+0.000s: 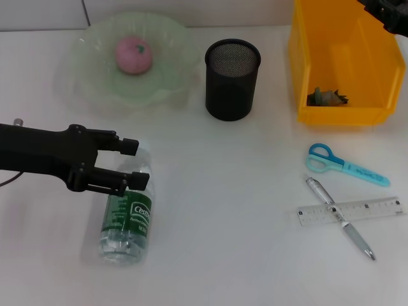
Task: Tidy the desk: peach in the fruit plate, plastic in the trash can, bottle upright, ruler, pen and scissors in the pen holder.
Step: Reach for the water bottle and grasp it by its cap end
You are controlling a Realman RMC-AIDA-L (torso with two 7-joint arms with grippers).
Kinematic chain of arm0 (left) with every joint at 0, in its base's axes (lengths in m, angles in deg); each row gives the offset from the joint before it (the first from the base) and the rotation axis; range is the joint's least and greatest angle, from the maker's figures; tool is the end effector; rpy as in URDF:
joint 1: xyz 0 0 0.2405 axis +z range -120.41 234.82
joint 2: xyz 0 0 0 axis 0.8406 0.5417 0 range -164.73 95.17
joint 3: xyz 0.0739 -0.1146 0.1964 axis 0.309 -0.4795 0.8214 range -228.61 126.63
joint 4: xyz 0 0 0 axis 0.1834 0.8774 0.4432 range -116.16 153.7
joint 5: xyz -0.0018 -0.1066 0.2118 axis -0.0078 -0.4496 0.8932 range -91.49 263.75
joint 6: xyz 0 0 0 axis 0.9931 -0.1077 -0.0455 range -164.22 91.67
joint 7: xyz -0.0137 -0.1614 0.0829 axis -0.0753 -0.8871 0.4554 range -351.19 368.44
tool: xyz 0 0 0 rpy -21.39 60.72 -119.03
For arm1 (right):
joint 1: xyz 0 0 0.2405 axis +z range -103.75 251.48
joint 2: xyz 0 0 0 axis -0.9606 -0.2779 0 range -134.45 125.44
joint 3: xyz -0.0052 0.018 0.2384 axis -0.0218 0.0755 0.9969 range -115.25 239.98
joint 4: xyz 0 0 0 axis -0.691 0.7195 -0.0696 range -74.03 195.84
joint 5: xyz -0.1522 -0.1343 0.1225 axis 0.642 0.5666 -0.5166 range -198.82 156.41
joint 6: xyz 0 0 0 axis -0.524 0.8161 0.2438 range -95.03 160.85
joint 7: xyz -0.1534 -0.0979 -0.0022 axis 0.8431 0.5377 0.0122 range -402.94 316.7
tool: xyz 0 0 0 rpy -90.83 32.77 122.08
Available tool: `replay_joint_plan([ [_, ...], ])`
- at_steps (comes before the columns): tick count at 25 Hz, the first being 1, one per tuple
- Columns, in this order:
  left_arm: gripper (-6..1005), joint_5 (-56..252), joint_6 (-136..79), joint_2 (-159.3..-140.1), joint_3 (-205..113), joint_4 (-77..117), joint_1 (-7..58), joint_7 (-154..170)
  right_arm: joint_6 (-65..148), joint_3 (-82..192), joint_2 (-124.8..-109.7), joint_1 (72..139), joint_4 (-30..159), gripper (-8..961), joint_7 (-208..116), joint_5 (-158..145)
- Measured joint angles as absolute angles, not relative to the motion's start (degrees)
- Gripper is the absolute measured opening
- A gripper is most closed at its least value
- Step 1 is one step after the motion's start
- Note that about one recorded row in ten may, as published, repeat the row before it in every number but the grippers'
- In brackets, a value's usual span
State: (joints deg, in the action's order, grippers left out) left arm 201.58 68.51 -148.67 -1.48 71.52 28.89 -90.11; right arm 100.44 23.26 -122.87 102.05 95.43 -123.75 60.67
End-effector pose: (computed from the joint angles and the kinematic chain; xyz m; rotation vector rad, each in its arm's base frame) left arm -0.2281 0.3317 0.0250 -3.0010 -0.7306 -0.5024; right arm 0.2712 0.4302 0.0528 -1.9777 0.8377 1.0366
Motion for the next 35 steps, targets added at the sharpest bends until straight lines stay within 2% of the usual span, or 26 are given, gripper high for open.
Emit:
replay_joint_plan([
  [1, 705, 201.57, 68.5, -148.59, -1.51, 71.52, 28.85, -90.57, 103.74, 23.23, -122.27, 101.5, 95.56, 426, -124.52, 60.7],
  [5, 702, 202.09, 67.9, -148.06, -1.6, 72.04, 28.27, -94.15, 123.39, 21.42, -118.1, 99.41, 95.61, 510, -124.03, 64.58],
  [8, 700, 202.44, 66.87, -147.38, -1.6, 72.79, 27.39, -99.23, 133.0, 21.49, -116.84, 97.83, 96.29, 573, -120.28, 71.63],
  [11, 697, 204.75, 64.12, -147.12, -1.6, 74.45, 25.98, -107.57, 138.09, 21.75, -117.13, 96.08, 97.63, 636, -115.58, 78.25],
  [16, 693, 211.75, 60.49, -147.25, -1.6, 76.51, 23.28, -121.08, 139.41, 21.62, -118.65, 94.13, 98.18, 672, -110.5, 86.65],
  [17, 693, 217.49, 59.95, -147.93, -1.57, 77.38, 20.33, -129.27, 139.0, 21.6, -118.91, 93.88, 97.91, 672, -109.71, 87.02],
  [20, 690, 221.14, 59.98, -148.49, -1.32, 77.41, 18.38, -133.5, 137.88, 21.34, -119.75, 93.2, 97.0, 672, -107.48, 87.6],
  [22, 689, 230.11, 59.87, -150.13, -0.98, 77.48, 14.17, -140.52, 137.28, 21.34, -120.39, 92.84, 96.64, 672, -105.79, 88.28],
  [25, 686, 233.06, 59.33, -150.99, -0.99, 77.31, 12.6, -142.62, 135.74, 21.35, -121.27, 92.4, 96.13, 671, -103.78, 88.85],
  [27, 685, 237.71, 57.84, -152.55, -0.97, 76.3, 10.12, -144.65, 134.89, 21.55, -121.53, 92.25, 95.04, 671, -102.27, 88.9],
  [29, 683, 239.59, 56.41, -153.09, -0.94, 73.82, 8.09, -145.4, 133.95, 21.82, -121.67, 92.5, 93.75, 671, -101.26, 88.88],
  [35, 678, 240.62, 50.57, -153.15, 2.45, 67.52, 6.24, -148.09, 132.76, 21.81, -121.85, 93.31, 92.57, 671, -100.82, 88.83],
])
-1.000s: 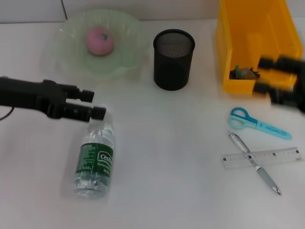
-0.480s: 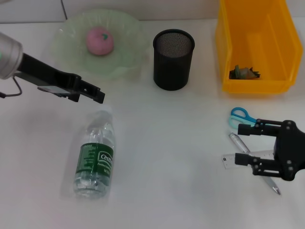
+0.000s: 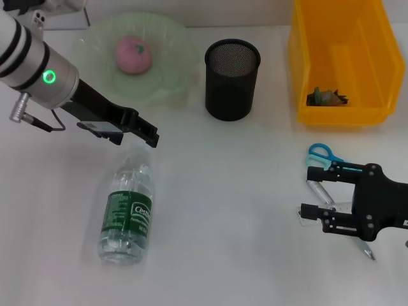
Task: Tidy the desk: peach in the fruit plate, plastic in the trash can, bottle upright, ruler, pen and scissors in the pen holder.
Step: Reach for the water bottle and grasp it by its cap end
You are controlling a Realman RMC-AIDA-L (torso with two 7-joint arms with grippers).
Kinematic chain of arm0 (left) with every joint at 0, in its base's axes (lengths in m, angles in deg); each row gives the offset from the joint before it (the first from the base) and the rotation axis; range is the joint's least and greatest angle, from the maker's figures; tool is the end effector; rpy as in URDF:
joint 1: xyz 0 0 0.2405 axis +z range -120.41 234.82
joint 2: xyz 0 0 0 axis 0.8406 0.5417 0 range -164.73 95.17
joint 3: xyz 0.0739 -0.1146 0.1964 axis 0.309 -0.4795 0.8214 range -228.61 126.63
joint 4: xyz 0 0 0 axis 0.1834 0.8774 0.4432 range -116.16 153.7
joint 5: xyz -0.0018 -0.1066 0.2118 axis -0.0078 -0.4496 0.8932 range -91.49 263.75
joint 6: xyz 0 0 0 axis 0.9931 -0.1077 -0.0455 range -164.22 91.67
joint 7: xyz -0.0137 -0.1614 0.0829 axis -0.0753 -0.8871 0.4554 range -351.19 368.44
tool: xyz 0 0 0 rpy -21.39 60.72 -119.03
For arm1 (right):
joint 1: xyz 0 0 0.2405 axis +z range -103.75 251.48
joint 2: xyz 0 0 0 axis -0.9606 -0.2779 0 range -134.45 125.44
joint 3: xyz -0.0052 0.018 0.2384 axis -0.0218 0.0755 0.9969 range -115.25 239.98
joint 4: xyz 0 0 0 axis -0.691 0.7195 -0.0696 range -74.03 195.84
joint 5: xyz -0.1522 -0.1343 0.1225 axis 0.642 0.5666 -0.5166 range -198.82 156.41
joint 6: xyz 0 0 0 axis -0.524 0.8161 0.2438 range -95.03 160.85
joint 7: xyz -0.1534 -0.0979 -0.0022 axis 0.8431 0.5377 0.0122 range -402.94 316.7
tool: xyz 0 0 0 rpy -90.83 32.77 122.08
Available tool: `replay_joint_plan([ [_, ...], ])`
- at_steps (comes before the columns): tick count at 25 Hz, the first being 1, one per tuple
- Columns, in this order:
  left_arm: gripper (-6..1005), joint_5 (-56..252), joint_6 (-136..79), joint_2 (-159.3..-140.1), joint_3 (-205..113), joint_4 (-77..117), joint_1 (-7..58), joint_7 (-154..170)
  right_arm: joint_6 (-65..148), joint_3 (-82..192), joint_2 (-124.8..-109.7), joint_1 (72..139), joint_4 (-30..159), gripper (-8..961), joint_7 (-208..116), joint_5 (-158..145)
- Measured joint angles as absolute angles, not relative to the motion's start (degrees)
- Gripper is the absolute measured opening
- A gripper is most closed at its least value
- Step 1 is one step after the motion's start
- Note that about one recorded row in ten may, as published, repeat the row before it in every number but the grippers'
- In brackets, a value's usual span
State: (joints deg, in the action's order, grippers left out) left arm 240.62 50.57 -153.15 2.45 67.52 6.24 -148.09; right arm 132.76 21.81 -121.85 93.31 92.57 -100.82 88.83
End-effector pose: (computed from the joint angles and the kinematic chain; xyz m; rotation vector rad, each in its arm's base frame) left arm -0.2014 0.4216 -0.0237 -2.3341 -1.5958 0.3106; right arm 0.2903 0.2767 -0.0243 -2.7450 0.3823 0.8423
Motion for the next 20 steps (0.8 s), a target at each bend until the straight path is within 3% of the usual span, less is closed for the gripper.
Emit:
replay_joint_plan([
  [20, 662, 240.51, 45.75, -153.55, 10.11, 65.46, 6.89, -150.89, 133.58, 22.12, -122.1, 93.65, 92.54, 670, -100.77, 88.22],
])
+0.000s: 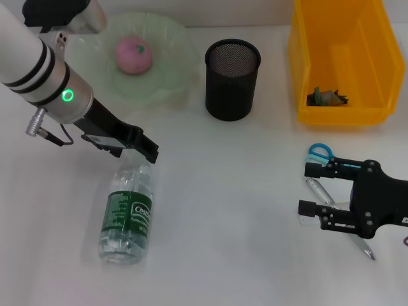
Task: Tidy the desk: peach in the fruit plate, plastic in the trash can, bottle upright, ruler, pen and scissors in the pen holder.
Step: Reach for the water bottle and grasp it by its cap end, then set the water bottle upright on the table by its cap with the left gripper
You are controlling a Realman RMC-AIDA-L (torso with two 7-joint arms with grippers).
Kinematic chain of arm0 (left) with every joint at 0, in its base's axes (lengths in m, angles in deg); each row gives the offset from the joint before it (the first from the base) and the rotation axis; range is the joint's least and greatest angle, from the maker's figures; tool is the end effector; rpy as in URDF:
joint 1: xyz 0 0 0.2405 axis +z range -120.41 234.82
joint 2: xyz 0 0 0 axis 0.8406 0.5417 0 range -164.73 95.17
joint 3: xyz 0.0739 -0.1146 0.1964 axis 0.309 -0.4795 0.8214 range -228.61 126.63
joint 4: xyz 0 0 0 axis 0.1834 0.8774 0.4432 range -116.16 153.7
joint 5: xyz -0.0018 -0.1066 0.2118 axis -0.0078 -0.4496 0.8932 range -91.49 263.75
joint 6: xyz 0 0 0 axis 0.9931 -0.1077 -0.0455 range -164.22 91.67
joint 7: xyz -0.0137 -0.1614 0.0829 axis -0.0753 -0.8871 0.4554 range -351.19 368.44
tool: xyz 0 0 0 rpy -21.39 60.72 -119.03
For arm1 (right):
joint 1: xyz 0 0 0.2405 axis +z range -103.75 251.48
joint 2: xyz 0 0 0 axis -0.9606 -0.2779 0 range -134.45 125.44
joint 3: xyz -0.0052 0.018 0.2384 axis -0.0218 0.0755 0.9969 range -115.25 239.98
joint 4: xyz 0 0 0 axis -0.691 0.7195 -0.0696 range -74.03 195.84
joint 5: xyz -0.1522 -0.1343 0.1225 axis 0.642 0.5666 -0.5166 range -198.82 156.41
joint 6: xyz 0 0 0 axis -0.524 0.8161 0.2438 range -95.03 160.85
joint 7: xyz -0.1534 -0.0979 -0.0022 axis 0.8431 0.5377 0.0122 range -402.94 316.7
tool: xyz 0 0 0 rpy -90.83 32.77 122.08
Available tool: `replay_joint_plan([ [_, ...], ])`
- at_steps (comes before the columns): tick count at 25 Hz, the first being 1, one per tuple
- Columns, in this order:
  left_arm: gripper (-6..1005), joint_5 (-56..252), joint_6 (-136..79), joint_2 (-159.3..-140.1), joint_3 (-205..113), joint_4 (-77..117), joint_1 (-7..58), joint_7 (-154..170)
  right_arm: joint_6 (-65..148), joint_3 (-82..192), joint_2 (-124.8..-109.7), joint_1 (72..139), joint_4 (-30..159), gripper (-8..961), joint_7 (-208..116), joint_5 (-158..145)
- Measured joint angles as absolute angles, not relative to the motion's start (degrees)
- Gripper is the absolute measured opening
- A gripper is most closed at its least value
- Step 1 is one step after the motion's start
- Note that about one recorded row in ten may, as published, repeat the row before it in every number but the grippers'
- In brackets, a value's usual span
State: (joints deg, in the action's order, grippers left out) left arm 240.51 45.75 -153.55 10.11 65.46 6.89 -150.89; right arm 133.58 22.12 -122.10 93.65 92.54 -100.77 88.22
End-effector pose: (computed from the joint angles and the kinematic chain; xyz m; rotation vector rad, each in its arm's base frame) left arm -0.2090 0.4199 -0.0442 -2.3065 -1.5446 0.4022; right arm 0.2851 0.2778 -0.0236 -2.7389 0.3686 0.8755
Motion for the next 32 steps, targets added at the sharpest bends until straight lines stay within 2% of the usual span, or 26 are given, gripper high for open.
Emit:
replay_joint_plan([
  [9, 655, 240.28, 42.41, -153.87, 15.24, 65.47, 7.27, -151.09, 132.71, 22.11, -122.1, 93.65, 92.24, 670, -100.77, 88.2],
  [15, 520, 240.23, 42.06, -153.84, 16.15, 65.58, 7.58, -151.01, 132.14, 23.37, -122.1, 93.52, 92.12, 670, -100.77, 88.2],
  [21, 484, 239.81, 42.85, -153.83, 16.49, 67.25, 7.91, -149.01, 132.06, 24.31, -122.1, 93.57, 92.1, 669, -100.77, 88.2],
  [32, 467, 223.17, 43.44, -153.31, 17.66, 77.1, 15.28, -131.72, 132.26, 26.1, -122.1, 93.26, 91.69, 669, -100.77, 88.19],
])
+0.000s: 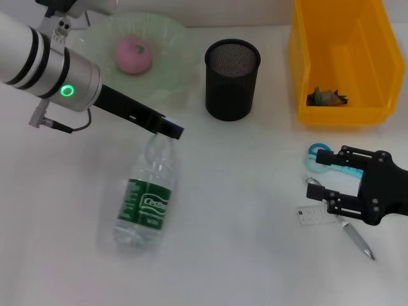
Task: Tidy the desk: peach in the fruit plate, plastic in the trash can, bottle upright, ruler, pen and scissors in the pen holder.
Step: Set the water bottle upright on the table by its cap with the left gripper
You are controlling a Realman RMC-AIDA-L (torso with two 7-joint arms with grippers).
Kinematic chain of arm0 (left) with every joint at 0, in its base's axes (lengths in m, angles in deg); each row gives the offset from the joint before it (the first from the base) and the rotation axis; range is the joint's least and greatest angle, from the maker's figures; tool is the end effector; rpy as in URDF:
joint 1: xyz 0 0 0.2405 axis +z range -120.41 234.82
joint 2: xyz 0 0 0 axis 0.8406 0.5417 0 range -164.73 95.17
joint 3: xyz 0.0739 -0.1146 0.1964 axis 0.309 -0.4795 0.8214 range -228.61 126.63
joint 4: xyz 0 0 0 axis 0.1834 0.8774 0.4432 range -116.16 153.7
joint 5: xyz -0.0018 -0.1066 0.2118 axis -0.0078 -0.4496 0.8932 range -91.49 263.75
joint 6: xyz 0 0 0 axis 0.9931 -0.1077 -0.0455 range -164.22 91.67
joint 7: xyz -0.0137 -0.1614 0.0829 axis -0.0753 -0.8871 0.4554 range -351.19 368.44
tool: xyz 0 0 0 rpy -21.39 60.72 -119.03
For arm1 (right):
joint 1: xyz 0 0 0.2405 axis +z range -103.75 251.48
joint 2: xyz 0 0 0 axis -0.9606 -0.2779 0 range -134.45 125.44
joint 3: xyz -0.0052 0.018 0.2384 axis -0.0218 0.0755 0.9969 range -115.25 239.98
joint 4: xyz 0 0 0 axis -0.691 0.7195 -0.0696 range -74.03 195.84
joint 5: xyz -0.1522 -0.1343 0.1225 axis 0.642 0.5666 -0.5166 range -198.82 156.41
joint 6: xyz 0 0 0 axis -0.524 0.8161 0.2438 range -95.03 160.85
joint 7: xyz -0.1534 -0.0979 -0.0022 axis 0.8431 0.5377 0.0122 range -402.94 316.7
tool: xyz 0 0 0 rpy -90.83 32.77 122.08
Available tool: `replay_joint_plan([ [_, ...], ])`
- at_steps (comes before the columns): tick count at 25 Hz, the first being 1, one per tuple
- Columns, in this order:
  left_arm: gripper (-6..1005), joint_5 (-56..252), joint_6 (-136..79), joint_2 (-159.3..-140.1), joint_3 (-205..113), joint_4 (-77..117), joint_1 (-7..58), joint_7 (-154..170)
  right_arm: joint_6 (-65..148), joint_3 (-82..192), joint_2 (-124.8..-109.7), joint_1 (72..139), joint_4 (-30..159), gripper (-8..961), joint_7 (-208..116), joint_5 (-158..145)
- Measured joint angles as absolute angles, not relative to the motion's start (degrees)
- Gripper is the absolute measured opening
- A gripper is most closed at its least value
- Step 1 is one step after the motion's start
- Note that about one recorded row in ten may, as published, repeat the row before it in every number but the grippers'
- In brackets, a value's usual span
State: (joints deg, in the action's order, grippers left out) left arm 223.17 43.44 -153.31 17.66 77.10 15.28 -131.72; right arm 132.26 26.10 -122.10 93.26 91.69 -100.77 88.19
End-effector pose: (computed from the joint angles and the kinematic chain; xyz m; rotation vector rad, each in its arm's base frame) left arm -0.1724 0.4157 -0.0430 -2.6466 -1.0968 0.1345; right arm 0.2939 0.2827 -0.0165 -2.6515 0.4190 0.8785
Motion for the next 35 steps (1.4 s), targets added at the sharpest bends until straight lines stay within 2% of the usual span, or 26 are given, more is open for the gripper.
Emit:
replay_joint_plan([
  [11, 461, 206.5, 45.23, -153.04, 11.76, 77.59, 21.71, -113.41, 133.12, 27.34, -122.1, 93.94, 90.82, 669, -103.44, 86.51],
  [26, 452, 194.58, 51.88, -153.0, 3.75, 77.04, 27.2, -97.63, 134.69, 28.7, -122.63, 94.54, 90.61, 668, -105.12, 84.54],
  [35, 144, 193.45, 52.22, -152.99, 3.6, 74.71, 27.91, -94.06, 134.74, 28.7, -122.89, 95.0, 90.5, 668, -105.57, 84.52],
])
